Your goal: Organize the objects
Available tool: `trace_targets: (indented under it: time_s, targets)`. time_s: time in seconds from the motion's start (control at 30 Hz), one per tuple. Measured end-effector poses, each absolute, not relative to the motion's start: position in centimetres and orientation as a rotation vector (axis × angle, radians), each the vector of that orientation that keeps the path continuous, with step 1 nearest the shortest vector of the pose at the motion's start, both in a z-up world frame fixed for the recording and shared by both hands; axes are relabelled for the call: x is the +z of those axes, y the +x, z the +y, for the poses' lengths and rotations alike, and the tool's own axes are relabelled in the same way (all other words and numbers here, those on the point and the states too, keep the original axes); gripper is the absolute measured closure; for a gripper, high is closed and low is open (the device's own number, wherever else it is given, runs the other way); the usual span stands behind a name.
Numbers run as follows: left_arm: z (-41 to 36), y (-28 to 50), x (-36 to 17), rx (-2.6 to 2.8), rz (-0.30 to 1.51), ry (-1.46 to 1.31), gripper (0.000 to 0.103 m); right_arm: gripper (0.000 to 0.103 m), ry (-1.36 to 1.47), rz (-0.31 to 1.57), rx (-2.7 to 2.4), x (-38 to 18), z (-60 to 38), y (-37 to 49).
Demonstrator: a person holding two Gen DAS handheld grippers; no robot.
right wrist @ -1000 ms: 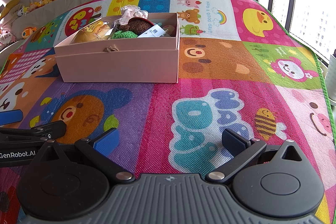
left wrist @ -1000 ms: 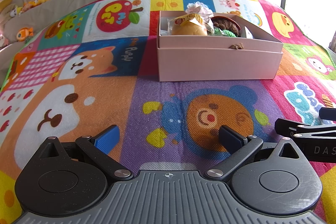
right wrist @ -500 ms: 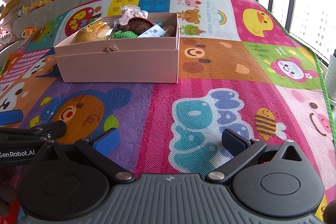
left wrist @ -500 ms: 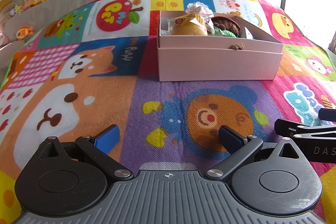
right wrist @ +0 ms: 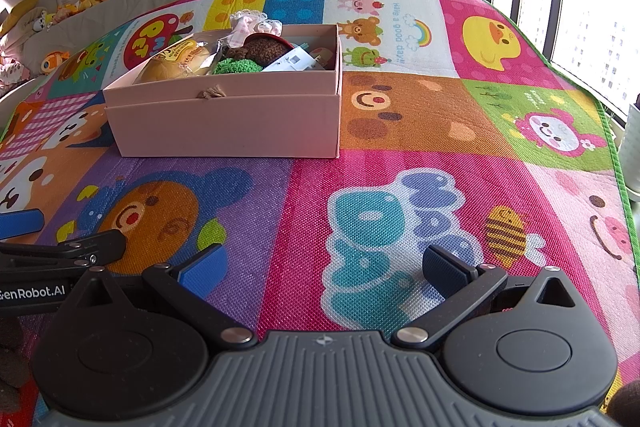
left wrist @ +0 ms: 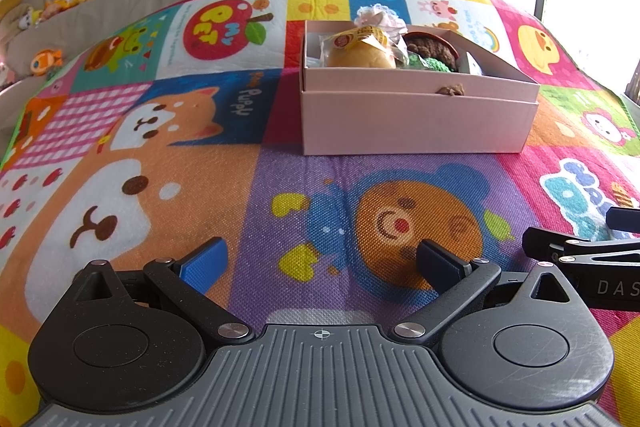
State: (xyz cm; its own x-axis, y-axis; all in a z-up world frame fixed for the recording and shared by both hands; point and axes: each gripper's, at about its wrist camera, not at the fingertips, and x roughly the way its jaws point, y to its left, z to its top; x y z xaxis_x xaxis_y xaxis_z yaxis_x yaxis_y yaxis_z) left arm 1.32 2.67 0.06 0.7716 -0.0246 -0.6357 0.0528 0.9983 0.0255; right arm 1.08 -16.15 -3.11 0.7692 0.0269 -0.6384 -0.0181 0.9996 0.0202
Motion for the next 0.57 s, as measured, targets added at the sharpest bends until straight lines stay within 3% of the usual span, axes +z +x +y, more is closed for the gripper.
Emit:
trace_targets:
  time_s: [0.57]
  targets:
    - [2.61, 1.27, 0.1, -0.044, 0.687, 0.039, 0.0, 0.0, 0.013, 0.693, 0.024, -3.11, -16.17, 1.1]
